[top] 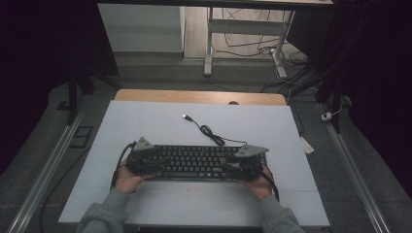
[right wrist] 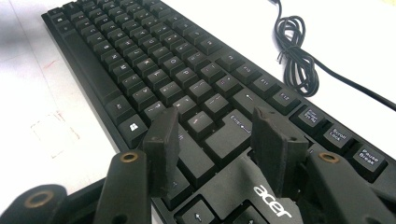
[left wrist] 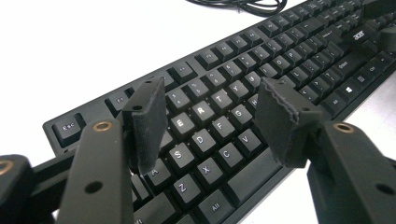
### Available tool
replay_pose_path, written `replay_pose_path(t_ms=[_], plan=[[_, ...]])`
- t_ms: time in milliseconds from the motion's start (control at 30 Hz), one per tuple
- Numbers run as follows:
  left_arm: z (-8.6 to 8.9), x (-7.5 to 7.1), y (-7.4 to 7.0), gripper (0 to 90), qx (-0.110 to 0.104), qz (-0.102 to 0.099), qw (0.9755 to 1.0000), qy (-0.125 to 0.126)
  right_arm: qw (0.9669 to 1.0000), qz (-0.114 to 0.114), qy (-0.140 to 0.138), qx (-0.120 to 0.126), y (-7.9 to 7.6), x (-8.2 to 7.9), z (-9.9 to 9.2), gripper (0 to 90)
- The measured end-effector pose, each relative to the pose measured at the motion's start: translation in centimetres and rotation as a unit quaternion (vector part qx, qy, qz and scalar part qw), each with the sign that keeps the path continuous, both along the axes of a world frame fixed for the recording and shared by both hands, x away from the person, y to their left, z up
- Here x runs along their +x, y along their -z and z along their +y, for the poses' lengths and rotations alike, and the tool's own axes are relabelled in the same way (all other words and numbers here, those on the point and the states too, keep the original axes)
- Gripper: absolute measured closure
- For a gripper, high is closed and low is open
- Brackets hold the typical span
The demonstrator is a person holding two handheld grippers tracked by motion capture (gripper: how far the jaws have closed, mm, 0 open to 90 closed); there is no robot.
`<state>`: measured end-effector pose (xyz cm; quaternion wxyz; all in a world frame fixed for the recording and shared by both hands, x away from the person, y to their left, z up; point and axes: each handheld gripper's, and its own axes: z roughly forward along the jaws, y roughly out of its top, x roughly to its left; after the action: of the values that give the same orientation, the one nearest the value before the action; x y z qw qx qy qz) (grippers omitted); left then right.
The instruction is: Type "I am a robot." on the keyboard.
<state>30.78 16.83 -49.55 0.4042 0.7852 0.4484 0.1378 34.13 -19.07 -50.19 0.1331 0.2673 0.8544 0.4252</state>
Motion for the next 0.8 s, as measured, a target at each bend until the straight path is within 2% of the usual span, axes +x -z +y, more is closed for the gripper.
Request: replay_pose_path(t_ms=[533, 800], plan=[[0.05, 0.11, 0.12, 38.7, 0.005, 0.005, 1.0000, -0.001, 1.0000, -0.002, -0.002, 0.001, -0.07, -0.01, 0.20, 51.4], [0.05, 0.24, 0.28, 37.7, 0.008, 0.009, 0.9999, -0.002, 1.0000, -0.005, 0.003, 0.008, -0.76, 0.15, 0.85, 51.4]])
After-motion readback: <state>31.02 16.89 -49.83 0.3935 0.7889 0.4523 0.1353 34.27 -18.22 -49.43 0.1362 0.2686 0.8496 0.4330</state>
